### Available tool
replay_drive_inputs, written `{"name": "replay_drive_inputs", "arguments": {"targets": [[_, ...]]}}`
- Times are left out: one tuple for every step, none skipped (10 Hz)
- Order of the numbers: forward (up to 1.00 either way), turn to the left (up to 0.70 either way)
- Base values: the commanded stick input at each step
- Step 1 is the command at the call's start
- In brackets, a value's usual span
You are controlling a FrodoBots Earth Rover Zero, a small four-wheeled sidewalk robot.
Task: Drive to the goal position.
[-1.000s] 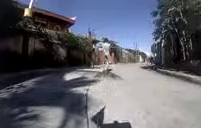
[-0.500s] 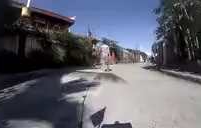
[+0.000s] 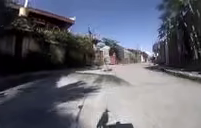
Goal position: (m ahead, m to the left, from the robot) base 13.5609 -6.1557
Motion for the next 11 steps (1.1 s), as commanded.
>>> {"name": "replay_drive_inputs", "arguments": {"targets": [[0.7,-0.33],[0.7,-0.35],[0.7,-0.35],[0.7,-0.35],[0.7,-0.35],[0.7,-0.35],[0.7,-0.35],[0.7,-0.35],[0.7,-0.35],[0.7,-0.35],[0.7,-0.22]]}}
